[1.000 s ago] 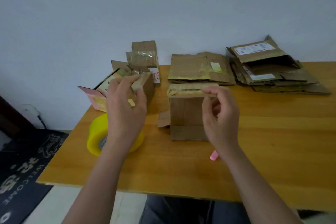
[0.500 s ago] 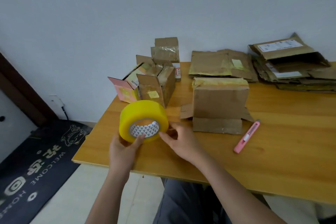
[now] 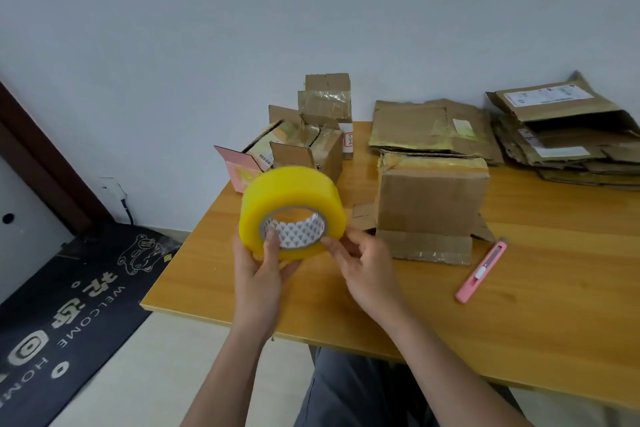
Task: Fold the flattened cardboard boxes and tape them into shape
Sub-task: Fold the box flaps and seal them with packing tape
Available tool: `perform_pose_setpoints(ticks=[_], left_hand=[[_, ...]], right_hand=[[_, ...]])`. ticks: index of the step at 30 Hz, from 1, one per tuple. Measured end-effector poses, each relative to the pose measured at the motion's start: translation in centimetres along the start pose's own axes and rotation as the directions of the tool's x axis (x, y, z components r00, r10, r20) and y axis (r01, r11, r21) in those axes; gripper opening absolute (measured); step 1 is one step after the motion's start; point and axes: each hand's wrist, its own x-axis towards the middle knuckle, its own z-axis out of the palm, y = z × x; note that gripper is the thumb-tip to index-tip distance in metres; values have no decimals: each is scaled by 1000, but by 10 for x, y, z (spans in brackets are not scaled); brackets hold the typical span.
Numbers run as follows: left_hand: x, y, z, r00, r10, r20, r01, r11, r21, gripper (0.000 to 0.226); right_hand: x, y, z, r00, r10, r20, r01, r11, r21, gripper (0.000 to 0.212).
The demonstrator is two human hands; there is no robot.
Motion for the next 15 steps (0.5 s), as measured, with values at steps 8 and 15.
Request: perform_pose_setpoints(ticks=[8, 15], left_hand=[[33, 70, 42, 994, 80, 77, -63, 976, -207, 44], [29, 82, 84, 983, 18, 183, 40, 950, -310, 30]], right_hand=[[39, -62, -35, 983, -139, -120, 152, 982, 108, 40], [36, -74, -78, 988, 93, -124, -86, 994, 62, 49]])
